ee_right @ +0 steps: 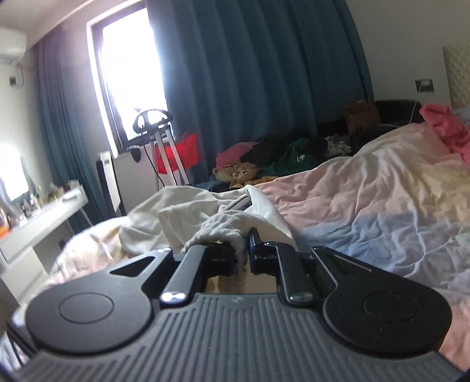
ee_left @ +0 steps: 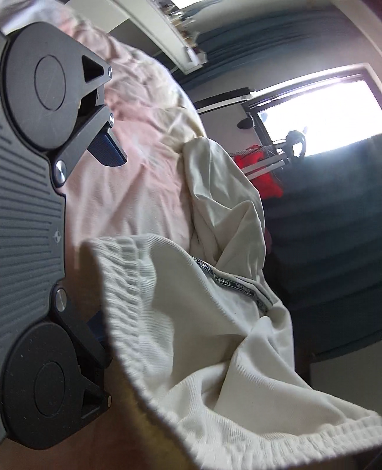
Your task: Fold clothes
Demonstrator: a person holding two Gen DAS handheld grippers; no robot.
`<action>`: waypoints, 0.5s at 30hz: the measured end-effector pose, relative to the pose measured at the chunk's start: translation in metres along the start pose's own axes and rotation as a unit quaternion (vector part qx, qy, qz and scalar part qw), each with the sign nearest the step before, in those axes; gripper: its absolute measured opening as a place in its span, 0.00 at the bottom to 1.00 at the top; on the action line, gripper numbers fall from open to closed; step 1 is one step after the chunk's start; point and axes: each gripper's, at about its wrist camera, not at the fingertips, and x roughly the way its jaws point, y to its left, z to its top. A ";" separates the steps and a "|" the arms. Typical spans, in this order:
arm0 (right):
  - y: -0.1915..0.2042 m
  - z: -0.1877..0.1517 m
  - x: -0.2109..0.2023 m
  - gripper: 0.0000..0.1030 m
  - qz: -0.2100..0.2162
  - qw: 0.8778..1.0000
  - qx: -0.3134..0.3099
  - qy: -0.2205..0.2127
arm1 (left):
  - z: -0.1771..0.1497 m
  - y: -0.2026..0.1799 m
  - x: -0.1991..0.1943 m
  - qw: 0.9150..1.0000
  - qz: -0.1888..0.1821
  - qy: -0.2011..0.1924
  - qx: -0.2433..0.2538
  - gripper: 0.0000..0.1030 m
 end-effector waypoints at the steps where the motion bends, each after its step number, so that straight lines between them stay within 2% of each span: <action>1: 0.002 -0.001 0.000 0.13 -0.003 1.000 -0.007 0.001 | 0.003 0.002 0.004 1.000 -0.001 0.003 -0.008 0.94; 3: 0.005 -0.004 -0.001 0.14 -0.013 1.000 -0.026 0.001 | 0.009 0.008 0.012 0.999 -0.004 0.010 -0.033 0.77; 5: 0.011 -0.009 -0.001 0.14 -0.022 0.998 -0.054 0.003 | 0.012 0.025 0.017 0.997 -0.010 0.014 -0.081 0.53; 6: 0.014 -0.012 0.000 0.14 -0.023 0.997 -0.070 0.010 | 0.013 0.035 0.016 0.994 -0.012 0.010 -0.105 0.46; 7: 0.017 -0.015 0.002 0.14 -0.021 0.996 -0.081 0.021 | 0.014 0.045 0.015 0.991 -0.015 0.006 -0.129 0.28; 8: 0.021 -0.018 0.004 0.14 -0.013 0.996 -0.086 0.037 | 0.015 0.054 0.012 0.988 -0.018 -0.002 -0.151 0.17; 12: 0.036 -0.028 0.011 0.17 0.018 0.992 -0.096 0.082 | 0.027 0.081 -0.020 0.978 -0.009 -0.072 -0.196 0.14; 14: 0.043 -0.032 0.013 0.24 0.006 0.990 -0.108 0.087 | 0.033 0.097 -0.036 0.969 0.004 -0.103 -0.224 0.11; 15: 0.046 -0.035 0.014 0.34 -0.006 0.989 -0.117 0.091 | 0.036 0.106 -0.045 0.964 0.011 -0.117 -0.240 0.11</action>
